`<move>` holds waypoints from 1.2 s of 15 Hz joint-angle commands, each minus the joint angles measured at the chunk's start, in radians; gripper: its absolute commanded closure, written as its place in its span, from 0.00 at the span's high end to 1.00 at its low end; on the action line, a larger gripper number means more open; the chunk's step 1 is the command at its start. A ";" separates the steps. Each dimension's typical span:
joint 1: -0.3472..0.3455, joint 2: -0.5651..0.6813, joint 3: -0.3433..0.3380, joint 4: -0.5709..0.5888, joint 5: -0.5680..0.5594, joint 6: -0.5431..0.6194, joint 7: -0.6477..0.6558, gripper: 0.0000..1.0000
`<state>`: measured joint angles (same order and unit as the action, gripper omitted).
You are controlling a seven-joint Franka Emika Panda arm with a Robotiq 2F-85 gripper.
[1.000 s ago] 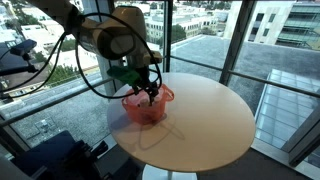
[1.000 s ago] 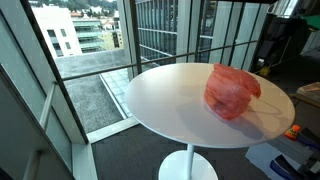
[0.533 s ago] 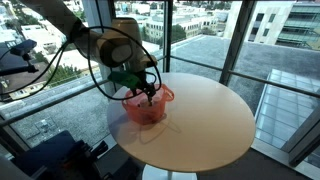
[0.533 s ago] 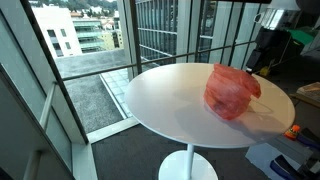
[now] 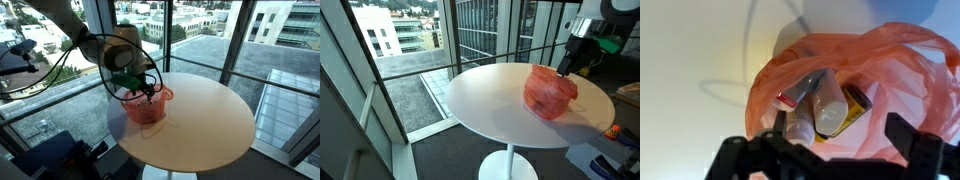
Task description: Pick up the long white container from the orange plastic and put it on the table
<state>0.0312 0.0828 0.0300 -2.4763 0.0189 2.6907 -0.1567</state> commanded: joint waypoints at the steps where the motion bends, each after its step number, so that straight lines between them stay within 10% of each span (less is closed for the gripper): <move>1: -0.005 0.058 0.022 0.051 0.043 0.015 -0.048 1.00; 18: -0.041 0.196 0.053 0.150 0.039 0.030 -0.078 1.00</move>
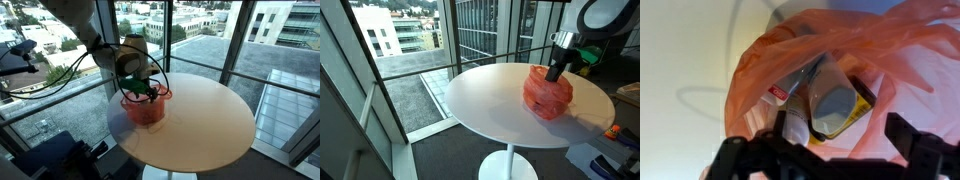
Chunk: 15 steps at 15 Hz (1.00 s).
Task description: Pick up the long white container from the orange plastic and put it on the table
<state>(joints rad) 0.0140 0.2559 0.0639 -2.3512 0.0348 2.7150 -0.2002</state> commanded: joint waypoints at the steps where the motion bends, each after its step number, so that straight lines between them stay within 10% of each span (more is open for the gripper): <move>1: -0.025 0.024 0.020 0.025 0.025 0.002 -0.033 0.75; 10: -0.029 -0.005 0.016 0.015 0.021 -0.019 -0.011 0.10; 15: -0.016 -0.046 -0.001 0.019 -0.002 -0.073 0.032 0.10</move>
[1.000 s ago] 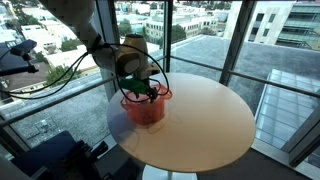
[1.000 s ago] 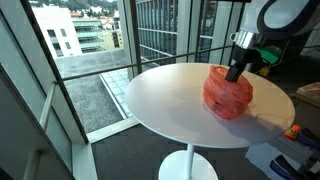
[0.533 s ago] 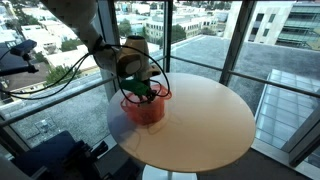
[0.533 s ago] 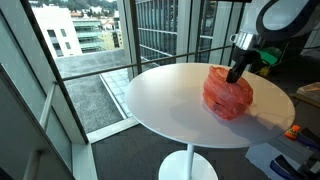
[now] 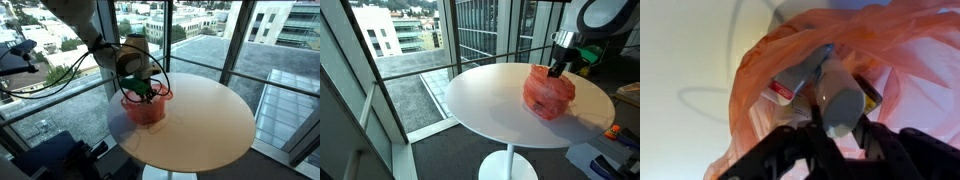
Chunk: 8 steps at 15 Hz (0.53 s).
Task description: Pick up the long white container from the orange plastic and put it on the table
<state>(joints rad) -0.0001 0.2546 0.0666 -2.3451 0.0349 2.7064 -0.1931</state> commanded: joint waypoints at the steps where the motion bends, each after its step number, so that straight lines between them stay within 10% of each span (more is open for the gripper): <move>1: 0.001 -0.057 -0.007 0.015 -0.008 -0.085 0.032 0.10; 8: -0.005 -0.160 -0.032 0.058 -0.004 -0.247 0.051 0.10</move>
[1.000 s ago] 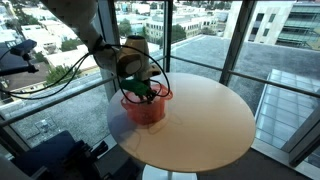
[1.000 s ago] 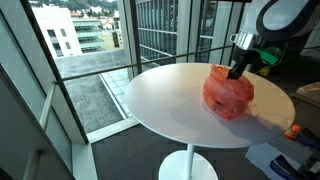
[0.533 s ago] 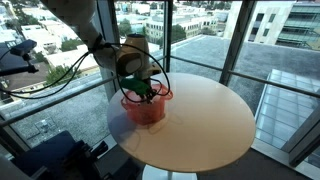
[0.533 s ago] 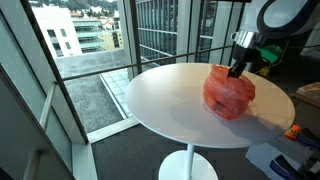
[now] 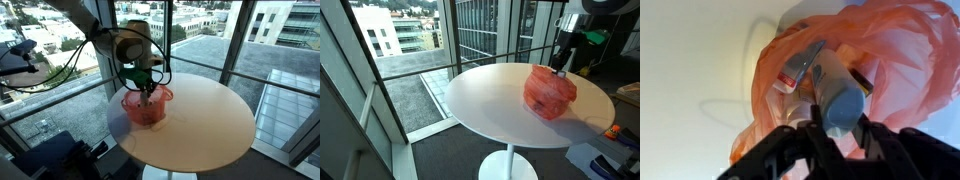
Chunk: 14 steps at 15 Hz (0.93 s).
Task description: Pick up the long white container from the orange plastic and put it on the table
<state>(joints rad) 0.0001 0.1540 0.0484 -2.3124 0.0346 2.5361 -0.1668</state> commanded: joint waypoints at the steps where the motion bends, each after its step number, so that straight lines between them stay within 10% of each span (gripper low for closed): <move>1: -0.007 -0.073 -0.019 0.034 0.000 -0.095 0.022 0.10; 14: -0.073 -0.188 -0.124 0.113 -0.006 -0.196 0.039 0.10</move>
<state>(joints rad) -0.0544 -0.0297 -0.0565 -2.2231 0.0347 2.3684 -0.1554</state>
